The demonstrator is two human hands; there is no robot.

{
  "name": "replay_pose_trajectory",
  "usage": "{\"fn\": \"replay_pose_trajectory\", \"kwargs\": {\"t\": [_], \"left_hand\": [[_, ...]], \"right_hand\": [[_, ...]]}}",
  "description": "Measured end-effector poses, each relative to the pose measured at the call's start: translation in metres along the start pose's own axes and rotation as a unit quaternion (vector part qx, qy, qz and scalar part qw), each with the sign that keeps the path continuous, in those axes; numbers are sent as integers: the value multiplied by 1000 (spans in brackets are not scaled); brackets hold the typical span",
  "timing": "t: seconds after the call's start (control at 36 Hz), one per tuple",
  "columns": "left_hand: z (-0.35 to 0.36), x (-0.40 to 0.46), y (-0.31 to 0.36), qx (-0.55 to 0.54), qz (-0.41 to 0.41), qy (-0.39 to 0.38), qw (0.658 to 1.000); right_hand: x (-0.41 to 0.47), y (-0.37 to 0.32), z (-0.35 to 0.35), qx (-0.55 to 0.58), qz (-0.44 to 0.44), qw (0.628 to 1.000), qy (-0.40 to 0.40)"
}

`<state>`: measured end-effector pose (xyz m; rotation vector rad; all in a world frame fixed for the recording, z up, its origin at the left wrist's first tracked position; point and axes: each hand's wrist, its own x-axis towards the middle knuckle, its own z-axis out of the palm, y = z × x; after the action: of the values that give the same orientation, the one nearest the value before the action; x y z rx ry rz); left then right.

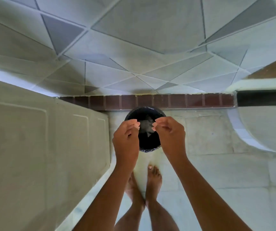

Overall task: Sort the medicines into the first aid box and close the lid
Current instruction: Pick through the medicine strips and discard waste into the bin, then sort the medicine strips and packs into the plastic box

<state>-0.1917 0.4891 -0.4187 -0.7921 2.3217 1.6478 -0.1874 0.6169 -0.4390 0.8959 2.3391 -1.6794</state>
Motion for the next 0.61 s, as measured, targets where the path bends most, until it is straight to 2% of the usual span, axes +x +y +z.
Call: {"fn": "replay_pose_trajectory", "kwargs": {"t": [0.22,0.33,0.47,0.61], "left_hand": [[-109,-111,174,-49,94,-15,994],[-165,-165,235,-86,136,-11,987],[-233,-223,272,-124,166,38,978],[-305,-256,268,-130,186,68,971]], "right_hand": [[-111,-179,-80,45,-57,997,-13],[-175,-251,-102,62,-87,994,-27],[-251,-312,-105,83,-151,984,-42],[-316,-351,-85,89,-217,970,-57]]}}
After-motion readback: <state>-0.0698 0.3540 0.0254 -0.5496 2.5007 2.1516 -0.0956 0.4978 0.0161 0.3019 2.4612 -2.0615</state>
